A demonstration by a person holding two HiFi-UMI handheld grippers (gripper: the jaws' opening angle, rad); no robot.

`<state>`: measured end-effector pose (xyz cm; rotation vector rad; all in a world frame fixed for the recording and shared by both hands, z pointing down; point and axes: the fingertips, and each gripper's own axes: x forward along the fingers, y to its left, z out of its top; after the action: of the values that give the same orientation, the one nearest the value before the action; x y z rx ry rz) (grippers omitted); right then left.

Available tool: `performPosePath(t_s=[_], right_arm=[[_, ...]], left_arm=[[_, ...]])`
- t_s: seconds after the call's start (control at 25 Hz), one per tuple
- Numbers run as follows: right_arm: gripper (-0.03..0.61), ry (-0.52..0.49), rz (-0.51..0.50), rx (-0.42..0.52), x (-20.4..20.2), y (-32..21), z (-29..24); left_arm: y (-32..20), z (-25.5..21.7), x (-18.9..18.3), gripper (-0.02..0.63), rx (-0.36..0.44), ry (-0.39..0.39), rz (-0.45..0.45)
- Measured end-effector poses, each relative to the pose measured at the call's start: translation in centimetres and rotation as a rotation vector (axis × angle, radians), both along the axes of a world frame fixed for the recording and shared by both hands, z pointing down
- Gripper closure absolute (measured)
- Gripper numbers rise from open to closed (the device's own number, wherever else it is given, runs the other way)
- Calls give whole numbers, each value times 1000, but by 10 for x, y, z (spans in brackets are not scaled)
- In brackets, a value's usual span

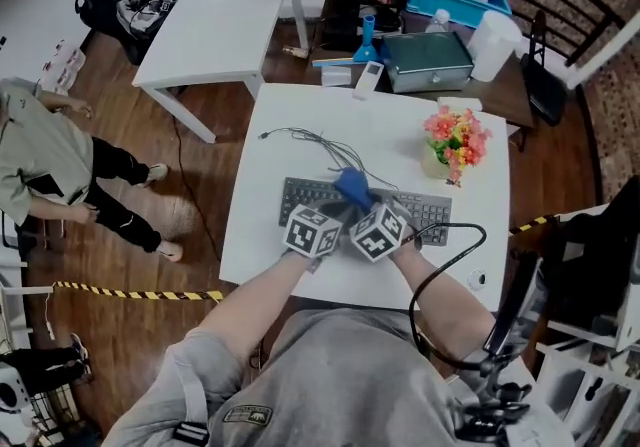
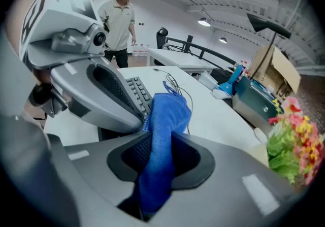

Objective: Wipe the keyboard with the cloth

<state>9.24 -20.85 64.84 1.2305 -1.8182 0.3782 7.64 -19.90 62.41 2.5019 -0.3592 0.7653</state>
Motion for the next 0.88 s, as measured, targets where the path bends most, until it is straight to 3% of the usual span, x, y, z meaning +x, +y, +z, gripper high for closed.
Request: performPosePath(t_s=[0.32,0.56,0.72,0.88], right_arm=[[466,4,109,7,104,55,-1],[466,22,251,-10,173,100,1],[466,42,302,-18,195,115,3],[466,52,305,-27,190,114,1]], left_arm=[[54,-6,91,621,-8,16,71],[85,-8,133,621,-23,25,145],[95,-7,148,621,-31,36,179],[94,-10,146,621,-32,47,180]])
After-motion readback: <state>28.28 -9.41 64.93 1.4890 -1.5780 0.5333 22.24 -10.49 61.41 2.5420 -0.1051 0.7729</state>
